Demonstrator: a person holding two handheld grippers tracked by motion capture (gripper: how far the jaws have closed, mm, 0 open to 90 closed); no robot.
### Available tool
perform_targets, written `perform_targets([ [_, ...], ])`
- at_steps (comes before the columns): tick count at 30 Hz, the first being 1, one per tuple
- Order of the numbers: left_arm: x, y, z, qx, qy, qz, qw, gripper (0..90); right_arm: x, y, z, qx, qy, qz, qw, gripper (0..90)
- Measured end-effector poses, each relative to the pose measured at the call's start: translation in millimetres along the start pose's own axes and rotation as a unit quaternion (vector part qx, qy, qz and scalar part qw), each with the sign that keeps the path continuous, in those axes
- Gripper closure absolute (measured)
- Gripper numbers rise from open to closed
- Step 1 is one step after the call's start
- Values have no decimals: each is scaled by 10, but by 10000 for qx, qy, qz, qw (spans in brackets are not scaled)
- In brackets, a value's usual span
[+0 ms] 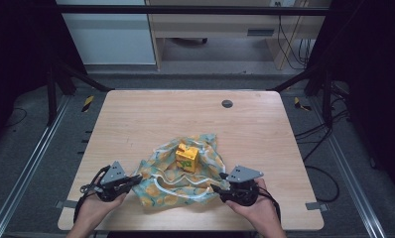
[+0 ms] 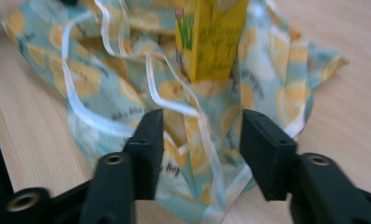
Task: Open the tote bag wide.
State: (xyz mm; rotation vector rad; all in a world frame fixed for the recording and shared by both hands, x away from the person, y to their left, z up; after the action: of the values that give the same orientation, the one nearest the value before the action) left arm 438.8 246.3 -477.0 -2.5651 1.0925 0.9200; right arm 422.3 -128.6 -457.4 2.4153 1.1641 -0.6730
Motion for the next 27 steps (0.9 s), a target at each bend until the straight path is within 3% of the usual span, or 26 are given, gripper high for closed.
perform_targets([
  [2, 2, 1, 0, 4, 0, 0, 10000, 893, -28, 26, -81, -41, 3, -56, 10000, 403],
  [7, -9, 1, -2, 27, 33, -11, 10000, 892, -4, 131, -263, -197, -159, 98, 9996, 295],
  [12, -7, 9, -2, 67, 18, -20, 10000, 892, 142, 274, -397, -73, -409, 167, 9990, 264],
  [16, -5, 11, -2, 91, 19, -38, 9999, 891, 294, 380, -429, 99, -516, 158, 9985, 334],
  [23, 12, 21, -3, 148, -8, -54, 9999, 890, 494, 417, -389, 148, -754, 175, 9969, 424],
  [27, 25, 34, -6, 201, -30, -75, 9998, 889, 578, 434, -381, 144, -912, 162, 9956, 559],
])
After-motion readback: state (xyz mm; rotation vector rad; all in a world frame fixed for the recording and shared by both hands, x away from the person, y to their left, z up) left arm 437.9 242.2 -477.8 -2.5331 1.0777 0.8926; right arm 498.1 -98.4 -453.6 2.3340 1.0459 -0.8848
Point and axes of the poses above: each handheld gripper's, and its own axes: x roughly forward along the jaws, z roughly out of its underside, y roughly to its right, the point moved 2 cm from there along x, roughly forward along the jaws, and after that the axes turned 7 degrees about -x, right-handed, at the moved point
